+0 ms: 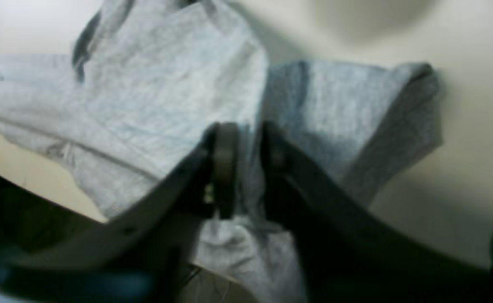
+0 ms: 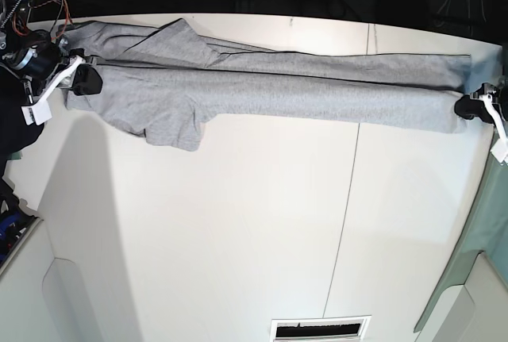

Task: Layout the t-shirt on the table in an organized manner, then fold the t-shirt properly
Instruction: 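Grasp the t-shirt's side edge with both grippers at opposite ends, then fold the t-shirt lengthwise, pulling the grasped edge over the body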

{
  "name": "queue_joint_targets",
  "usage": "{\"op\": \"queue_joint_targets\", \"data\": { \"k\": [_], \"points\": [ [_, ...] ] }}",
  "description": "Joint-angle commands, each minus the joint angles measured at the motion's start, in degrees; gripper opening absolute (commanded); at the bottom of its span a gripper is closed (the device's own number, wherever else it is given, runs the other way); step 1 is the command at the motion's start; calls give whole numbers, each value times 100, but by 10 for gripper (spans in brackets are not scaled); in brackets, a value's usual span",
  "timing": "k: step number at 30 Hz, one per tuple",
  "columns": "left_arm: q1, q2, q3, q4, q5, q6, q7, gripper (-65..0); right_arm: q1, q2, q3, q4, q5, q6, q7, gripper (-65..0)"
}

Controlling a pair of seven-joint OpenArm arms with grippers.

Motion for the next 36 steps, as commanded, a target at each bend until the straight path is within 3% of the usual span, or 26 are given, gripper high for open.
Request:
{"op": "queue_joint_targets", "data": {
  "k": [1, 2, 4, 14, 16, 20, 23, 24, 25, 27, 28, 32, 36],
  "points": [
    [-57, -111, -59, 55, -83, -32, -46, -518, 33, 94, 48, 92, 96, -4, 199, -419],
    [-57, -90, -59, 55, -83, -32, -46, -478, 48, 94, 48, 105, 160, -7, 302, -377],
    [-61, -81, -59, 57, -81, -32, -46, -435, 131, 81, 48, 142, 195, -7, 424, -357],
    [-72, -81, -136, 289, -35, -32, -42, -434, 1261, -2, -74, -168, -190, -44, 527, -357],
    [-72, -81, -136, 367, 22, -32, -42, -428, 1469, -17, -282, -540, -341, -44, 699, -357],
    [-70, -81, -136, 387, 50, -32, -42, -324, 1812, -17, -918, -1373, -688, -42, 984, -357],
    [-70, -81, -136, 387, 55, -32, -39, -308, 1932, -17, -1410, -1821, -708, -44, 1003, -360],
    [-70, -81, -136, 387, 57, -32, -39, -308, 1928, -20, -1558, -1884, -704, -44, 1036, -369],
    [-70, -81, -136, 387, 72, -32, -37, -308, 1915, -31, -1683, -1904, -704, -44, 1036, -418],
    [-70, -79, -136, 387, 142, -32, -39, -308, 1897, -90, -1799, -1897, -708, -42, 994, -596],
    [-70, -81, -136, 387, 142, -32, -39, -308, 1899, -129, -1803, -1891, -702, -42, 973, -650],
    [-68, -83, -136, 376, 184, -32, -9, -308, 1882, -214, -1801, -1572, -560, -39, 800, -650],
    [-70, -85, -136, 376, 105, -32, 393, -308, 1635, -223, -1759, -750, -306, -39, 337, -650]
  ]
}}
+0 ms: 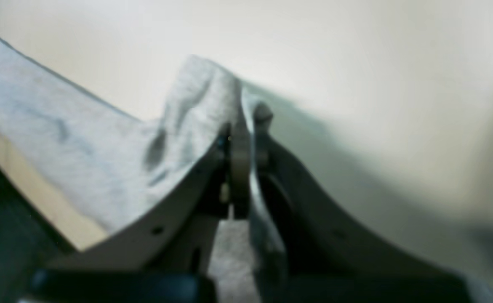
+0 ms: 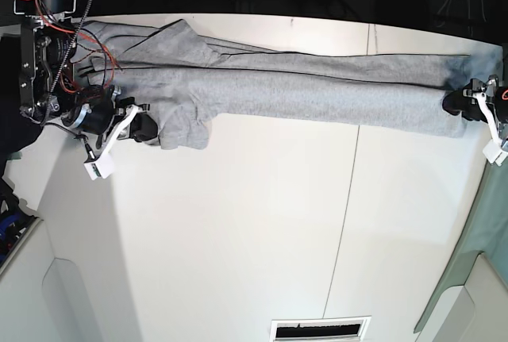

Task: Layout the t-shirt on the table in an organized manner, then fold the t-shirt properly
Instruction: 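Fold the t-shirt lengthwise, pulling the grasped edge over the body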

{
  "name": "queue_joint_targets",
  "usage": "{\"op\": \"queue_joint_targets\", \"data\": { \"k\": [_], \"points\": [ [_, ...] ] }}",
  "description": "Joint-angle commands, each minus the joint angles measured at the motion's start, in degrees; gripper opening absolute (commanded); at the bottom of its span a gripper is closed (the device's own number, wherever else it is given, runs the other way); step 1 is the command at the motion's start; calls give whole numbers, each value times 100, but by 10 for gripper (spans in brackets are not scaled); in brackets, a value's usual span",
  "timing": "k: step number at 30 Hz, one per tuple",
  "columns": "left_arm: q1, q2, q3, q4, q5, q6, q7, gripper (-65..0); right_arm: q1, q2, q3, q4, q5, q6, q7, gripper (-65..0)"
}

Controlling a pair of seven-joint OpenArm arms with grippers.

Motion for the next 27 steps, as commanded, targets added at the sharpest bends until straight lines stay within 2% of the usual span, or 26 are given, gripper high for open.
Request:
{"op": "queue_joint_targets", "data": {
  "k": [1, 6, 11, 14, 15, 17, 19, 24, 27],
  "points": [
    [-79, -168, -72, 55, -186, -32, 57, -308, -74, 59, 61, 378, 120, 52, 11, -650],
    [-76, -212, -83, 55, -470, -32, 175, -308, -929, 111, 275, 1687, 111, 52, -181, -650],
    [-63, -208, -83, 39, -374, -32, 170, -308, -1711, 107, 527, 1974, 79, 50, -133, -650],
    [-63, -205, -83, -92, 13, -32, -304, -308, -1967, 105, 531, 1928, -42, 50, -31, -650],
    [-66, -199, -83, -146, 232, -32, -533, -305, -2028, 107, 531, 1906, -96, 50, 46, -620],
    [-72, -153, -87, -254, 619, 24, -903, -286, -2116, 107, 531, 1893, -205, 46, 160, -449],
    [-85, -37, -120, -354, 951, 208, -1082, -286, -2151, 107, 531, 1893, -203, 46, 245, -347],
    [-81, 415, -382, -608, 1137, 264, -1071, -286, -2149, 96, 531, 1893, -179, 46, 317, -338],
    [-81, 595, -470, -839, 1353, 415, -1178, -286, -2149, 76, 529, 1893, -188, 48, 315, -338]
  ]
}}
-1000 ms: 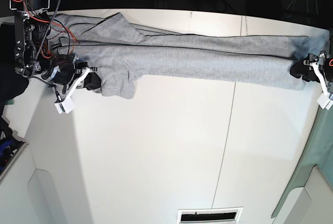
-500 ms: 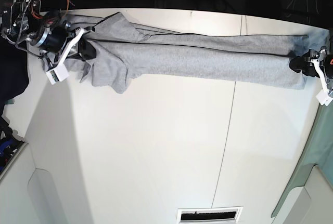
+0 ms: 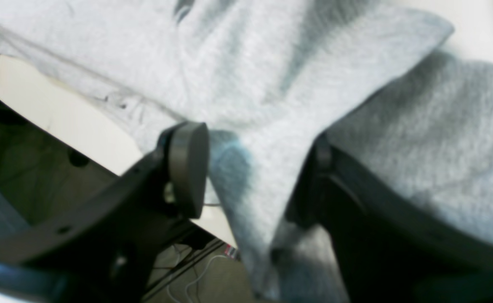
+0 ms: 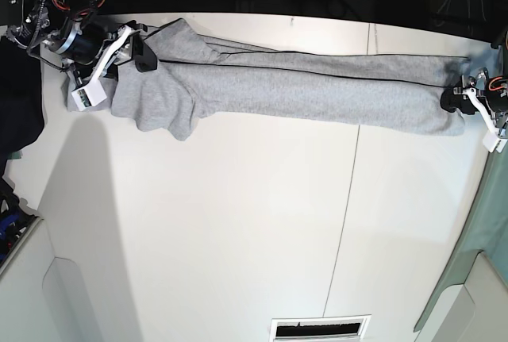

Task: Layout the t-shirt on the table in an organized manner, then fold the t-shirt properly
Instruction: 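Fold the t-shirt lengthwise, pulling the grasped edge over the body, then carry the left gripper's end toward the right gripper, folding the strip in half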

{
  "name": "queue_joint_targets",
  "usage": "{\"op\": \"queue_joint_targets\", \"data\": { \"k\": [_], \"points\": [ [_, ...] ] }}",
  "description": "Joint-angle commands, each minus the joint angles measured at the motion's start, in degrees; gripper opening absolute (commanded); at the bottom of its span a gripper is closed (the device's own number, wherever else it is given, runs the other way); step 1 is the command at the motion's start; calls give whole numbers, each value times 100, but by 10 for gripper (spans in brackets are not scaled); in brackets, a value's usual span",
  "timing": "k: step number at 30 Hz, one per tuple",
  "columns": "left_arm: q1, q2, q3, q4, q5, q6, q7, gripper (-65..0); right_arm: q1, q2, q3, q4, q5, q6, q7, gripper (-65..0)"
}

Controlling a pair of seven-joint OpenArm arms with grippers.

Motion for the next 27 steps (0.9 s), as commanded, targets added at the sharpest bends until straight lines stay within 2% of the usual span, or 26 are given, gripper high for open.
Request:
{"op": "queue_joint_targets", "data": {
  "k": [1, 3, 4, 5, 6, 7, 10, 13, 17, 21, 24, 27],
  "points": [
    [-26, -37, -26, -48, 72, 46, 11, -286, 31, 50, 35, 76, 103, 22, 92, -338],
    [-15, 74, -26, -76, 72, -9, 155, -287, 31, 50, 37, 76, 105, 20, 92, -338],
    [-11, 149, -26, -74, 66, -208, 269, -288, 31, 50, 37, 76, 107, 20, 94, -338],
    [-11, 232, -26, -74, 55, -399, 326, -301, 33, 50, 35, 76, 109, 20, 96, -338],
    [-11, 310, -24, -74, 44, -399, 339, -331, 33, 50, 35, 76, 109, 20, 96, -338],
    [-11, 387, -26, -74, 42, -399, 337, -388, 33, 48, 35, 76, 107, 20, 96, -338],
    [-13, 535, -26, -70, -26, -399, 310, -650, 31, 50, 37, 76, 107, 20, 96, -338],
    [-15, 511, -31, -17, -243, -399, 251, -650, 33, 50, 37, 76, 107, 20, 96, -338],
    [-13, 223, -234, 302, -372, -399, 295, -650, 33, 50, 37, 76, 107, 20, 111, -338],
    [13, -92, -540, 960, -581, -376, 824, -650, 31, 50, 37, 76, 103, 20, 184, -338],
    [201, -289, -632, 1740, -1126, -273, 1259, -650, 37, 48, 37, 76, 103, 22, 223, -338],
    [542, -286, -629, 2682, -1263, -227, 1349, -650, 48, 48, 37, 76, 90, 22, 229, -338]
  ]
}}
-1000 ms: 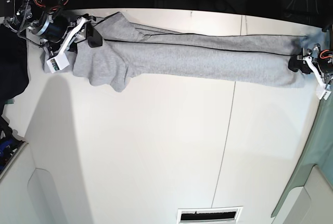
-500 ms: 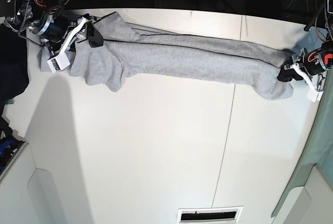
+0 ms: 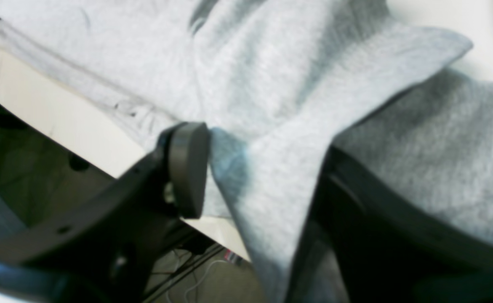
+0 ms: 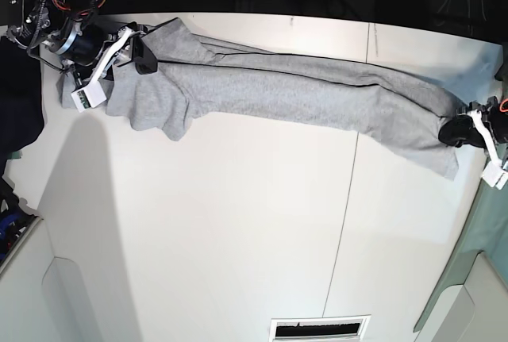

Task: Layout the t-shirt on the table in an organized manner, then fold the t-shirt properly
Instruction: 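Carry the left gripper's end toward the right gripper, folding the strip in half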

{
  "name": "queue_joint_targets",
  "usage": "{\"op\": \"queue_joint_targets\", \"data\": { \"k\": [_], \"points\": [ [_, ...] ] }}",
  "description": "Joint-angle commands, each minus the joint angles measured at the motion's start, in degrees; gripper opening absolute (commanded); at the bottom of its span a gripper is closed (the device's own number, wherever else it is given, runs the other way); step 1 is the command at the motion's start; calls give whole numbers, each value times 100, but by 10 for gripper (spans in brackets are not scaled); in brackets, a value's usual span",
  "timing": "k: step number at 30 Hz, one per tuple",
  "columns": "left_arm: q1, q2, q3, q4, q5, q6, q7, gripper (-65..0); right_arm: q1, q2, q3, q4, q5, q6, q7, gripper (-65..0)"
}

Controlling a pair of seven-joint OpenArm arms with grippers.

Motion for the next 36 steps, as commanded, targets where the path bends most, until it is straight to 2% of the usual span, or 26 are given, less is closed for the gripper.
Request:
{"op": "queue_joint_targets", "data": {
  "k": [1, 5, 10, 16, 19, 22, 23, 26, 29, 31, 36],
  "points": [
    [116, -33, -26, 391, -107, -42, -50, -650, 46, 50, 37, 76, 94, 20, 138, -338],
    [638, 446, -26, 1659, -103, -44, -55, -650, 44, 50, 35, 76, 92, 20, 138, -338],
    [850, 1414, 46, 2557, 72, -44, -103, -650, 44, 48, 37, 76, 92, 20, 136, -338],
    [848, 2264, 782, 2507, 999, 127, -476, -650, 46, 50, 37, 76, 92, 20, 120, -338],
    [831, 2708, 1180, 2435, 1703, 131, -973, -650, 57, 50, 37, 76, 92, 20, 120, -338],
    [673, 3182, 1388, 2122, 2413, 492, -1351, -650, 46, 50, 37, 76, 94, -20, 96, -338],
    [592, 3329, 1410, 1956, 2538, 590, -1349, -650, 44, 50, 37, 76, 96, -22, 92, -338],
    [415, 3635, 1412, 1464, 2551, 562, -1344, -650, 59, 50, 37, 125, 116, -22, 92, -338],
    [409, 3759, 1495, 1248, 2339, 278, -1274, -442, 59, 50, 103, 321, 254, -20, 42, -338],
    [422, 3814, 1644, 1231, 2203, 221, -1128, -345, 59, 48, 201, 487, 350, -20, -39, -338],
    [422, 3917, 2173, 1231, 2166, 162, -1108, -334, 50, 50, 625, 730, 356, -20, -214, -338]
  ]
}}
